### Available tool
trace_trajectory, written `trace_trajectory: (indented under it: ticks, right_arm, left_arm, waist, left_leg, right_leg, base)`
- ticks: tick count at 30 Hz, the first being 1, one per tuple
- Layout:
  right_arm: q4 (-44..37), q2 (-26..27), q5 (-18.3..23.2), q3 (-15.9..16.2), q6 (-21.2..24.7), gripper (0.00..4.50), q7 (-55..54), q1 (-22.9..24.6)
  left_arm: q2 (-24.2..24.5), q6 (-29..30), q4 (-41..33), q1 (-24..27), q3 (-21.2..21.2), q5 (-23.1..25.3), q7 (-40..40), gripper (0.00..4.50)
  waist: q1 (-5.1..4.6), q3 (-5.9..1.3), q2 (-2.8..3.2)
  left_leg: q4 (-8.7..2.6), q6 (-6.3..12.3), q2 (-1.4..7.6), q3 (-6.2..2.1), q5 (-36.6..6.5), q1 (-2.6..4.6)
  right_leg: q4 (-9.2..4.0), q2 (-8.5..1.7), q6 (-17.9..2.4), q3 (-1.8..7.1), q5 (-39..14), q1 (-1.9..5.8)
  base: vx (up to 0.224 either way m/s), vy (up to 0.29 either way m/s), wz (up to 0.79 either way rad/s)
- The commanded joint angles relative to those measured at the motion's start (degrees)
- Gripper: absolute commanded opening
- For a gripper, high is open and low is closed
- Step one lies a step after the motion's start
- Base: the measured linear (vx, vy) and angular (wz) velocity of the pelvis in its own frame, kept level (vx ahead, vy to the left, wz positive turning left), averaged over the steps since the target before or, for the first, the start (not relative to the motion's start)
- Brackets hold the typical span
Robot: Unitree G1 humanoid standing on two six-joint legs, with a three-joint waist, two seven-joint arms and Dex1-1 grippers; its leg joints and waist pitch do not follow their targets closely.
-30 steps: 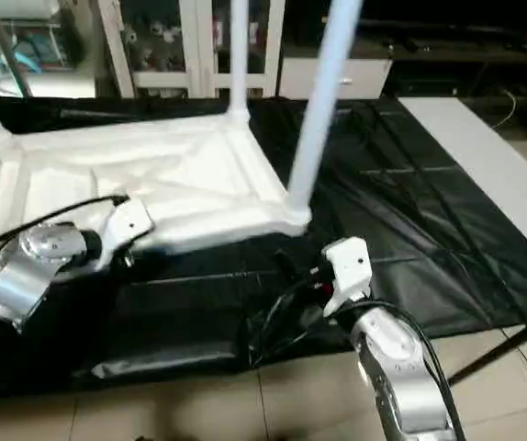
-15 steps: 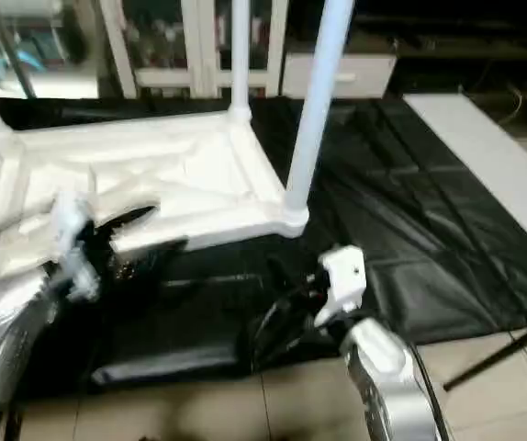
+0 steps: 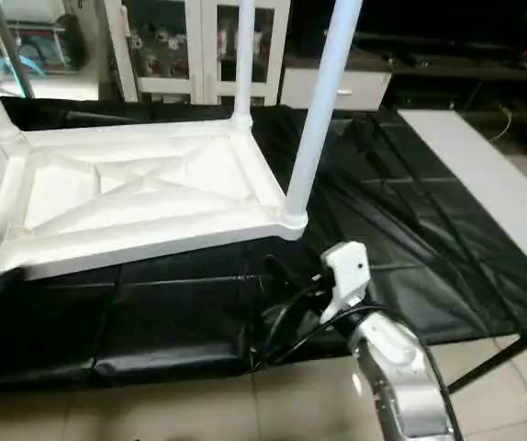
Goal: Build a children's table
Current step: Rotate leg to tighten, then rotate table base
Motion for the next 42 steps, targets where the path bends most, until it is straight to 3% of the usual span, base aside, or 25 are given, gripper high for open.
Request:
trace_trajectory:
  ticks: [1, 6, 11, 13, 14, 15, 16, 17, 18, 19, 21, 23, 24, 25, 26, 27, 28, 30, 31, 34, 35, 37, 38, 41, 42]
  right_arm:
    - [-0.11, -0.67, 1.25, -1.24, -0.7, 3.03, 1.39, -0.34]
    - [0.09, -0.79, 1.45, -1.58, -0.5, 3.03, 1.34, -0.06]
    - [-0.37, -1.13, 1.89, -0.11, 0.47, 3.03, 3.29, 0.33]
    - [-0.83, -1.61, 2.56, 0.91, 1.68, 3.03, 5.34, 0.75]
    - [-0.83, -1.61, 2.56, 0.91, 1.68, 3.03, 5.34, 0.75]
    - [-1.15, -1.94, 3.05, 1.52, 2.4, 3.03, 6.59, 1.11]
    - [-1.91, -2.67, 4.65, 2.47, 4.67, 3.03, 8.99, 1.82]
    - [-1.91, -2.67, 4.65, 2.47, 4.67, 3.03, 8.99, 1.82]
    - [-2.3, -3.22, 4.94, 3.11, 5.15, 3.03, 10.21, 2.2]
    - [-2.3, -3.22, 4.94, 3.11, 5.15, 3.03, 10.21, 2.2]
    - [-3.26, -4.21, 5.69, 4.39, 6.34, 3.03, 12.17, 2.91]
    - [-3.66, -4.48, 5.98, 4.78, 6.77, 3.03, 12.84, 3.13]
    - [-5.19, -4.88, 7.64, 5.28, 8.59, 3.03, 14.29, 3.74]
    - [-5.86, -5.01, 8.49, 5.35, 9.42, 3.03, 14.88, 4.02]
    - [-5.86, -5.01, 8.49, 5.35, 9.42, 3.03, 14.88, 4.02]
    - [-7.26, -5.23, 10.91, 5.07, 11.42, 3.03, 15.91, 4.52]
    - [-9.13, -5.77, 14.06, 4.35, 13.45, 3.03, 17.41, 5.22]
    - [-9.91, -6.04, 15.21, 3.86, 14.03, 3.03, 17.94, 5.53]
    - [-10.61, -6.55, 15.76, 3.28, 14.16, 3.03, 18.41, 5.82]
    - [-10.97, -6.93, 16.0, 2.42, 14.26, 3.32, 18.21, 5.94]
    - [-11.05, -6.88, 16.19, 2.15, 14.24, 3.42, 18.08, 5.9]
    - [-11.42, -6.85, 16.43, 1.49, 14.55, 3.58, 17.25, 5.66]
    - [-11.73, -7.04, 16.69, 1.45, 14.92, 3.58, 17.24, 5.61]
    - [-12.21, -7.23, 17.38, 1.18, 15.57, 3.87, 17.19, 5.51]
    - [-12.55, -7.55, 17.96, 0.87, 15.93, 3.92, 17.27, 5.58]
  left_arm:
    - [1.21, -1.46, 1.07, 1.09, 2.7, -0.15, -2.18, 4.5]
    - [4.21, -3.12, 7.54, 1.36, 8.26, -1.86, -2.66, 4.5]
    - [8.75, -7.19, 16.91, -4.35, 10.03, 0.93, 0.08, 4.5]
    - [10.38, -7.95, 20.47, -8.56, 9.0, 1.93, -0.29, 4.5]
    - [10.38, -7.95, 20.47, -8.56, 9.0, 1.93, -0.29, 4.5]
    - [11.15, -8.37, 22.48, -10.91, 8.23, 2.42, -0.82, 4.5]
    - [12.09, -8.24, 25.39, -14.97, 6.42, 2.78, -2.37, 4.5]
    - [12.09, -8.24, 25.39, -14.97, 6.42, 2.78, -2.37, 4.5]
    - [12.04, -7.99, 26.14, -17.03, 4.87, 3.47, -2.41, 4.5]
    - [12.04, -7.99, 26.14, -17.03, 4.87, 3.47, -2.41, 4.5]
    - [12.24, -9.11, 30.25, -22.85, 0.71, 6.1, -1.98, 4.5]
    - [12.34, -10.02, 32.54, -25.4, -0.65, 7.42, -1.59, 4.5]
    - [11.95, -10.08, 35.93, -30.2, -3.02, 8.97, -2.44, 4.5]
    - [11.7, -9.8, 36.85, -31.71, -3.74, 9.27, -3.0, 4.5]
    - [11.7, -9.8, 36.85, -31.71, -3.74, 9.27, -3.0, 4.5]
    - [11.25, -7.8, 36.82, -33.17, -5.03, 8.67, -4.91, 4.5]
    - [10.64, -1.94, 32.77, -33.15, -7.67, 5.98, -9.07, 4.5]
    - [10.4, 1.57, 29.86, -32.78, -9.31, 4.32, -11.17, 4.5]
    - [9.65, 5.77, 24.06, -31.84, -11.81, 1.8, -12.58, 4.5]
    - [7.86, 8.5, 17.26, -31.36, -15.17, -0.24, -12.53, 4.5]
    - [6.67, 7.57, 15.9, -31.68, -16.85, 0.96, -11.52, 4.5]
    - [2.71, 5.81, 14.28, -33.74, -21.81, 5.2, -8.54, 4.5]
    - [0.93, 4.96, 14.25, -34.8, -24.04, 8.06, -6.69, 4.5]
    - [-2.41, 5.02, 13.48, -36.47, -27.39, 11.22, -3.82, 4.5]
    - [-5.51, 5.97, 13.51, -38.47, -29.8, 12.84, -0.75, 4.5]
  waist:
    - [-0.11, -1.59, 1.91]
    - [-0.04, -1.55, 1.57]
    - [0.07, -1.45, 1.56]
    - [0.05, -1.09, 1.57]
    - [0.32, -1.22, 1.83]
    - [0.22, -1.15, 1.8]
    - [0.27, -1.26, 1.91]
    - [0.61, -1.31, 1.93]
    - [0.52, -1.33, 1.71]
    - [0.72, -1.47, 1.75]
    - [1.02, -1.59, 1.82]
    - [1.3, -1.61, 1.68]
    - [1.41, -1.84, 1.84]
    - [1.58, -1.71, 2.41]
    - [1.63, -1.82, 2.07]
    - [1.59, -1.85, 2.26]
    - [1.6, -1.94, 3.33]
    - [1.76, -1.94, 2.77]
    - [1.88, -2.01, 3.26]
    - [2.55, -2.11, 3.22]
    - [2.82, -1.91, 3.28]
    - [2.89, -2.08, 3.07]
    - [3.3, -1.95, 3.09]
    - [3.5, -1.82, 2.86]
    - [3.42, -2.0, 2.23]
  left_leg:
    - [-5.43, -2.1, 1.16, -1.08, -32.53, 1.33]
    - [-5.42, -2.09, 0.96, -1.41, -34.66, 1.48]
    - [-5.62, -2.23, 1.04, -1.82, -35.56, 1.63]
    - [-5.7, -2.53, 1.01, -1.95, -37.43, 1.93]
    - [-5.27, -2.64, 0.83, -1.84, -38.57, 2.89]
    - [-5.4, -2.61, 0.89, -2.0, -38.65, 2.78]
    - [-5.65, -2.63, 0.92, -2.19, -38.18, 2.4]
    - [-5.64, -2.85, 1.04, -2.21, -38.36, 2.73]
    - [-6.01, -3.16, 1.22, -2.48, -37.68, 1.86]
    - [-6.11, -3.35, 1.35, -2.54, -37.0, 1.78]
    - [-5.87, -3.32, 1.24, -2.18, -35.83, 2.04]
    - [-5.86, -3.32, 1.15, -2.08, -34.78, 1.92]
    - [-5.71, -3.62, 1.2, -2.08, -34.39, 2.08]
    - [-5.74, -3.69, 1.12, -2.04, -34.67, 2.24]
    - [-5.64, -3.79, 1.23, -2.02, -34.59, 2.31]
    - [-5.72, -3.97, 1.29, -2.15, -34.12, 1.99]
    - [-5.75, -4.34, 1.33, -2.08, -34.14, 2.16]
    - [-5.67, -4.26, 1.51, -1.79, -33.17, 2.16]
    - [-5.57, -4.41, 1.44, -1.62, -32.7, 2.25]
    - [-5.31, -4.23, 1.57, -1.03, -29.82, 2.36]
    - [-5.1, -3.86, 1.29, -0.69, -29.92, 2.48]
    - [-5.17, -3.51, 1.44, -0.93, -28.37, 2.0]
    - [-5.02, -3.31, 1.33, -0.76, -28.16, 2.27]
    - [-5.19, -3.28, 1.33, -1.03, -28.36, 1.92]
    - [-5.12, -3.17, 1.24, -1.21, -27.78, 1.62]
  right_leg:
    - [-5.03, -1.48, -3.57, 1.64, -29.45, 0.37]
    - [-5.23, -1.55, -3.29, 1.51, -31.09, 0.36]
    - [-5.19, -1.6, -3.44, 1.46, -31.17, 0.5]
    - [-5.59, -1.77, -3.33, 1.3, -34.3, 0.39]
    - [-6.11, -1.69, -2.84, 1.22, -35.88, -0.21]
    - [-6.1, -1.83, -2.97, 1.21, -35.76, -0.03]
    - [-5.92, -1.75, -2.98, 1.19, -34.75, 0.55]
    - [-5.7, -1.86, -3.41, 1.27, -33.64, 0.37]
    - [-5.2, -2.11, -4.04, 1.17, -32.32, 1.19]
    - [-4.91, -2.26, -4.28, 1.26, -31.35, 1.38]
    - [-4.9, -2.19, -4.97, 1.58, -29.57, 0.93]
    - [-4.89, -2.3, -5.06, 1.6, -29.32, 1.12]
    - [-4.66, -2.43, -5.4, 1.64, -28.39, 1.11]
    - [-4.81, -2.31, -5.42, 1.68, -28.62, 0.98]
    - [-4.63, -2.42, -5.87, 1.7, -27.79, 1.05]
    - [-4.39, -2.57, -6.29, 1.71, -27.06, 1.35]
    - [-4.2, -2.41, -7.01, 1.81, -25.6, 1.44]
    - [-3.84, -2.14, -8.86, 1.87, -21.92, 1.26]
    - [-3.58, -2.11, -9.64, 2.01, -20.91, 1.18]
    - [-3.11, -1.96, -11.62, 2.19, -17.23, 1.17]
    - [-3.37, -1.83, -11.58, 2.32, -18.36, 0.87]
    - [-3.37, -2.1, -10.75, 2.23, -19.03, 1.69]
    - [-3.72, -2.19, -9.99, 2.34, -20.79, 1.35]
    - [-4.16, -2.4, -7.57, 2.35, -25.5, 1.73]
    - [-4.29, -2.6, -6.42, 2.23, -27.39, 2.09]
  base:
    - [0.0, 0.0, 0.0]
    - [0.0, 0.0, 0.0]
    - [0.0, 0.0, 0.0]
    - [0.0, 0.0, 0.0]
    - [0.0, 0.0, 0.0]
    - [0.0, 0.0, 0.0]
    - [0.0, 0.0, 0.0]
    - [0.0, 0.0, 0.0]
    - [0.0, 0.0, 0.0]
    - [0.0, 0.0, 0.0]
    - [0.0, 0.0, 0.0]
    - [0.0, 0.0, 0.0]
    - [0.0, 0.0, 0.0]
    - [0.0, 0.0, 0.0]
    - [0.0, 0.0, 0.0]
    - [0.0, 0.0, 0.0]
    - [0.0, 0.0, 0.0]
    - [0.0, 0.0, 0.0]
    - [0.0, 0.0, 0.0]
    - [0.0, 0.0, 0.0]
    - [0.0, 0.0, 0.0]
    - [0.0, 0.0, 0.0]
    - [0.0, 0.0, 0.0]
    - [0.0, 0.0, 0.0]
    - [0.0, 0.0, 0.0]
